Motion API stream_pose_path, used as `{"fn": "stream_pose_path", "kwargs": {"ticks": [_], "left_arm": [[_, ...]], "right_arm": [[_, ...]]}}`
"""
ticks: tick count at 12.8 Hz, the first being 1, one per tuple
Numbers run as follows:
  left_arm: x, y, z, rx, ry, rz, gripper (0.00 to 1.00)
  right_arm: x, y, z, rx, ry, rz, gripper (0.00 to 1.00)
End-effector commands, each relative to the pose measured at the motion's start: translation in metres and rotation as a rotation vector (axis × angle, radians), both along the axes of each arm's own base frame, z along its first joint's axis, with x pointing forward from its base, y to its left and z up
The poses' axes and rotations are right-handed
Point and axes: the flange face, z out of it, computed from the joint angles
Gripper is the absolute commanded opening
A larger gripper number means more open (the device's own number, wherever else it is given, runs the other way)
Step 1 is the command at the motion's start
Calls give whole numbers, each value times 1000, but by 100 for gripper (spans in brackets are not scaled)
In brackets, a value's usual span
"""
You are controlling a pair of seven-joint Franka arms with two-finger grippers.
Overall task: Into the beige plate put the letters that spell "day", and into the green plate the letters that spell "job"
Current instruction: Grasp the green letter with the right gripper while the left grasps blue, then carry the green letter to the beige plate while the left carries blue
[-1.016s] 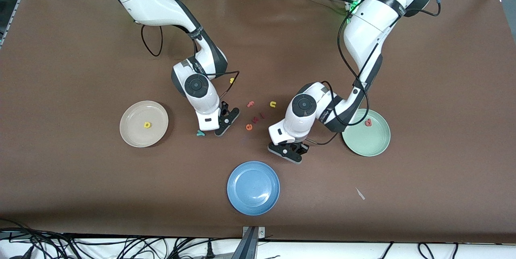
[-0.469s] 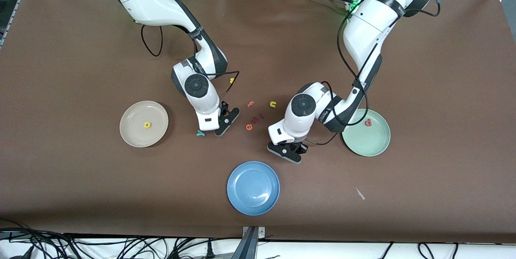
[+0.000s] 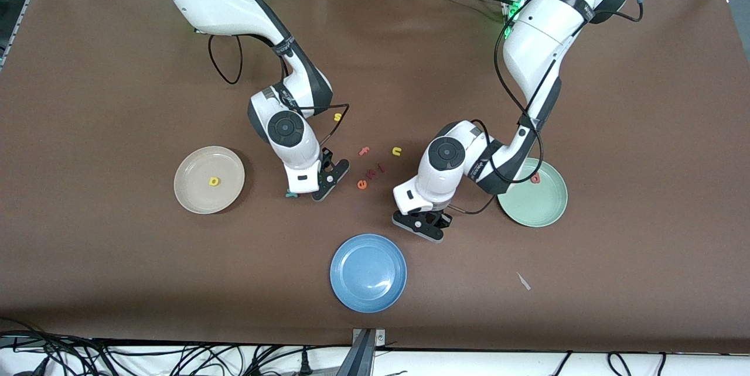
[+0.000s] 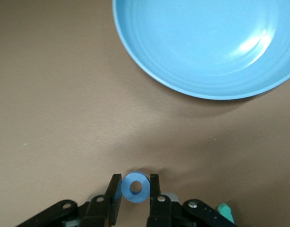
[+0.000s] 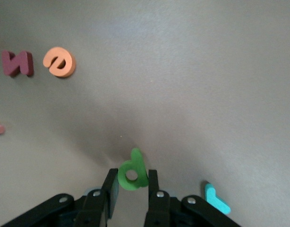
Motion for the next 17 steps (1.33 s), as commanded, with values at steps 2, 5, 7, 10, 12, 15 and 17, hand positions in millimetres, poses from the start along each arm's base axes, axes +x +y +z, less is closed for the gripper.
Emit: {"fn": "stream_pose_path", "kwargs": {"ticks": [2, 5, 7, 10, 12, 15, 17], "left_arm": [[-1, 36, 40, 42, 38, 30, 0], [-7, 77, 62, 10, 81, 21, 0], [-13, 120, 78, 30, 94, -30, 0], [-31, 170, 93, 25, 125, -13, 0], [-52, 202, 93, 66, 147, -11, 0], [-70, 239, 78, 95, 182, 11, 0], [-81, 241, 62, 99, 216, 17, 0]], "right_arm": [[11, -44, 37, -49, 89, -73, 19], [19, -98, 45, -94, 91, -144, 19], [21, -132, 51, -107, 83, -193, 19], [22, -165, 50, -101, 90, -267, 19], [23, -194, 51, -116, 90, -310, 19], [16, -234, 39, -119, 58, -288, 19], [7, -253, 32, -112, 31, -262, 19]]}}
